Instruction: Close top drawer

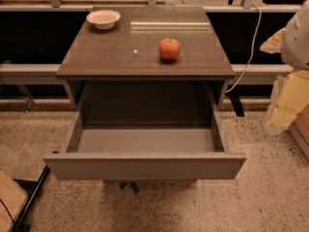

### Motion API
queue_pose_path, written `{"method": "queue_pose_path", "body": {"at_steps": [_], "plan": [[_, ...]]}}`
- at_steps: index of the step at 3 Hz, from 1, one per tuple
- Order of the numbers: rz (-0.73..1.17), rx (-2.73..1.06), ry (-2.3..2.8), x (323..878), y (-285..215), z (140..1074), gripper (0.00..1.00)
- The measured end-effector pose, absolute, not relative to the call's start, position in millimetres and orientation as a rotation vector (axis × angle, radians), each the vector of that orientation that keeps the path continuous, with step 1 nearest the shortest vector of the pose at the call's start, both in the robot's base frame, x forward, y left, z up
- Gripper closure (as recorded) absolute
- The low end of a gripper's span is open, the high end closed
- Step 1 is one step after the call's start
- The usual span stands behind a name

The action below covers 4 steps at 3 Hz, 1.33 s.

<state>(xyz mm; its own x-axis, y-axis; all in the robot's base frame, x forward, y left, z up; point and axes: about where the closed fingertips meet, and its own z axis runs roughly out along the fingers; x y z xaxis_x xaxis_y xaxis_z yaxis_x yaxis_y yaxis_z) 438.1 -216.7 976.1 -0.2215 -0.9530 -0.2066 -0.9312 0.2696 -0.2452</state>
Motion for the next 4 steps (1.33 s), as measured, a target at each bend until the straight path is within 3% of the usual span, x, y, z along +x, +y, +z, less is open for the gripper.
{"method": "queue_pose_path", "body": {"at_steps": [1, 2, 4], "plan": [[-0.098, -1.725, 2.232, 438, -217, 976, 0.00], [-0.106, -1.720, 2.225, 438, -216, 978, 0.17], [-0.093, -1.728, 2.194, 444, -209, 968, 0.63]]}}
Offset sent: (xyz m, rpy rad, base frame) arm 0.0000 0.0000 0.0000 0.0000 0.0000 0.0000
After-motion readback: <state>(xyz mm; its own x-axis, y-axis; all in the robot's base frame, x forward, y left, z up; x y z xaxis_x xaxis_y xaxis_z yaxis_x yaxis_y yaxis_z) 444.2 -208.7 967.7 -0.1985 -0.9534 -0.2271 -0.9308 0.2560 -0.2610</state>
